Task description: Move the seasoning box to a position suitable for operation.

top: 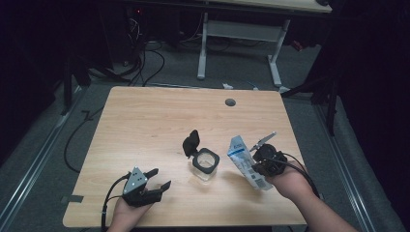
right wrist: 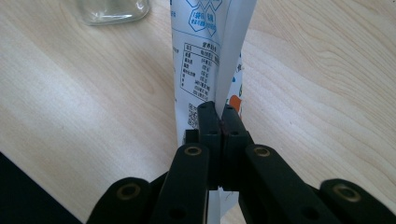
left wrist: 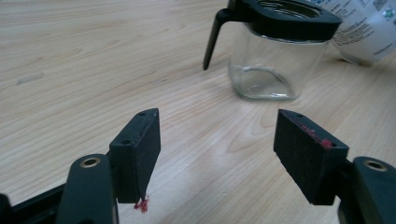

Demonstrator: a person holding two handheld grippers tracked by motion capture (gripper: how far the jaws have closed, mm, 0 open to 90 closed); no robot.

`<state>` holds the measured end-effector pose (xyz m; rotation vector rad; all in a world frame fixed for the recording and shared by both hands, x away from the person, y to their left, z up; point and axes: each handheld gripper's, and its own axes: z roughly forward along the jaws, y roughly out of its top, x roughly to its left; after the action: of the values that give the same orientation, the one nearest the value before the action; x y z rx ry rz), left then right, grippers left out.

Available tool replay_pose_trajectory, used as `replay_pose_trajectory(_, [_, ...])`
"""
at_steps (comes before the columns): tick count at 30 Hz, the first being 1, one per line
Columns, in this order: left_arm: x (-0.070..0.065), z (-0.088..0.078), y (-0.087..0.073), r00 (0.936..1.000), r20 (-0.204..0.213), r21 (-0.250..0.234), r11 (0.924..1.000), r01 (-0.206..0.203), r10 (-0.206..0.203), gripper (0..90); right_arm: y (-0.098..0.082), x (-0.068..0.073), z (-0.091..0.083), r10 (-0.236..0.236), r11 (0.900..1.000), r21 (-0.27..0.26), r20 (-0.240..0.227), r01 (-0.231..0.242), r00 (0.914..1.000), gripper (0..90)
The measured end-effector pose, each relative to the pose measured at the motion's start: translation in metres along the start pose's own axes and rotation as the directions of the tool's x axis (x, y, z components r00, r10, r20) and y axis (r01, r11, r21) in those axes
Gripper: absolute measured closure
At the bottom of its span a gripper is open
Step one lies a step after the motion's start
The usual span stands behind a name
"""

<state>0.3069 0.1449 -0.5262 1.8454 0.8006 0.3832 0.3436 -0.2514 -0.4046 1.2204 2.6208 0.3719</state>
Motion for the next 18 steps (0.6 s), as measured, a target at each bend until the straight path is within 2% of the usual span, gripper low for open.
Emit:
replay_pose_trajectory(5, [-0.015, 0.005, 0.001, 0.9983, 0.049, -0.004, 0.9995, -0.031, 0.031, 31.3, -0.003, 0.005, -0.008, -0.024, 1.000, 0.008, -0.005, 0.024, 0.9997, 90.0])
replay_pose_trajectory(10, [-0.038, 0.016, 0.004, 0.9916, 0.095, -0.008, 0.9961, -0.087, 0.088, 29.9, -0.005, 0.010, -0.017, -0.032, 0.999, -0.003, -0.018, 0.032, 0.9993, 90.0])
replay_pose_trajectory(13, [-0.048, 0.024, 0.006, 0.9873, 0.131, 0.002, 0.9958, -0.091, 0.090, 28.8, -0.005, 0.013, -0.022, -0.041, 0.999, -0.010, -0.020, 0.041, 0.9990, 90.0])
replay_pose_trajectory(18, [-0.066, 0.038, 0.010, 0.9800, 0.167, 0.004, 0.9938, -0.111, 0.109, 26.5, -0.002, 0.017, -0.028, -0.052, 0.999, -0.017, -0.034, 0.052, 0.9980, 90.0])
